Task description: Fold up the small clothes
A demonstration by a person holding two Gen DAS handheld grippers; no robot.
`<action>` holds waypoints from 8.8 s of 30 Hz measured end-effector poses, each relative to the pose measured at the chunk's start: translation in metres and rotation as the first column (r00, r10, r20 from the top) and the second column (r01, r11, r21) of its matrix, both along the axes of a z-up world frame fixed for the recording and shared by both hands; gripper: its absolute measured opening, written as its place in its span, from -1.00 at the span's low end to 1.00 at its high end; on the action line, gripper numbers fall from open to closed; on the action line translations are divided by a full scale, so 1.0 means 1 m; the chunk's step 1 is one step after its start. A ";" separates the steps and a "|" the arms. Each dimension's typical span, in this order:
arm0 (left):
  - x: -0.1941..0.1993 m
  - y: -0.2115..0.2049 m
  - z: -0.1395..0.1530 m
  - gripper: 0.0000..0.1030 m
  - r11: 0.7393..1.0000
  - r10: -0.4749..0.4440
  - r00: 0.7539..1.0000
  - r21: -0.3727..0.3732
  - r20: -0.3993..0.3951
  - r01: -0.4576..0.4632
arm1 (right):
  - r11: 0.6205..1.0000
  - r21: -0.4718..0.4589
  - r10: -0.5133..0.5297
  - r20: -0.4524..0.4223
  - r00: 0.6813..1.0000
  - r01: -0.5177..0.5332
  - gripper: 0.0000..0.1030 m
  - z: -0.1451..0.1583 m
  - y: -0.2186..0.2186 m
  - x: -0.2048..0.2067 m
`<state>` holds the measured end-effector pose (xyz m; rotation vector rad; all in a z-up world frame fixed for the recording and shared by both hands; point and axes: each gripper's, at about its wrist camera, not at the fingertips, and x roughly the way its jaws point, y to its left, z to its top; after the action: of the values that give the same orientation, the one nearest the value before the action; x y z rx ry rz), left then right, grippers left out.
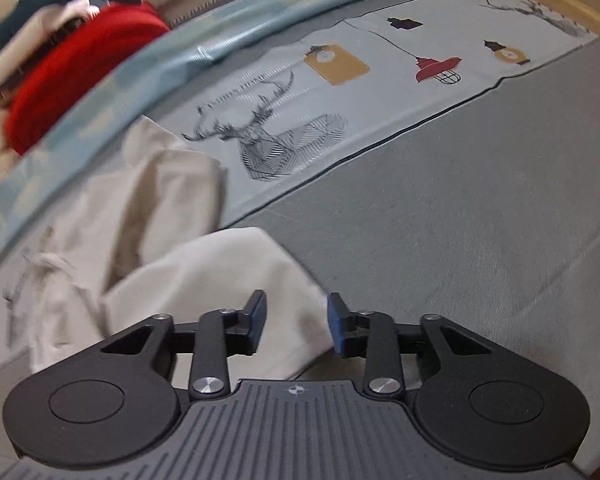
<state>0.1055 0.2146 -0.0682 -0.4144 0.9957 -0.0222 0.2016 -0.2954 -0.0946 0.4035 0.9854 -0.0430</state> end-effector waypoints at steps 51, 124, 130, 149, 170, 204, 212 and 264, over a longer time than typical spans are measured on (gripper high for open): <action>0.003 -0.041 -0.037 -0.15 0.961 0.044 0.930 0.269 -0.365 0.060 | 0.966 -0.073 0.232 -0.180 0.956 -0.248 -0.09 -0.030 0.014 -0.007; 0.023 -0.103 0.005 -0.37 0.920 -0.024 0.974 0.377 -0.226 0.110 | 0.871 -0.026 0.490 -0.029 0.871 -0.491 -0.25 0.018 0.106 -0.036; 0.025 -0.109 0.030 -0.37 0.919 -0.062 0.989 0.380 -0.136 0.110 | 0.836 -0.085 0.524 -0.170 0.834 -0.542 -0.08 -0.014 0.149 -0.030; 0.141 -0.136 0.079 -0.38 0.949 0.040 0.993 0.308 0.114 -0.074 | 0.896 -0.390 0.356 0.342 0.870 -0.213 -0.91 0.177 -0.025 0.021; 0.179 -0.155 0.046 -0.38 0.954 0.023 0.999 0.299 0.028 -0.030 | 0.797 -0.443 -0.077 0.600 0.797 0.410 -0.84 0.102 -0.257 0.106; 0.178 -0.162 0.040 -0.37 0.955 -0.013 1.000 0.296 0.012 0.009 | 0.675 0.130 -0.723 0.309 0.618 0.726 -0.82 -0.014 -0.358 0.111; 0.175 -0.145 0.046 -0.37 0.964 0.027 0.999 0.263 0.020 -0.032 | 0.587 -0.136 -0.774 0.194 0.603 0.798 -0.71 -0.027 -0.342 0.085; 0.180 -0.242 0.014 -0.89 0.865 -0.469 0.839 0.335 0.278 0.373 | 0.866 0.354 0.273 0.258 0.927 -0.354 -0.85 0.052 0.078 0.087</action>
<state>0.2858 -0.0270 -0.0539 0.0725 0.7034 -0.3519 0.2889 -0.2173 -0.0425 0.5992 0.8466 0.4960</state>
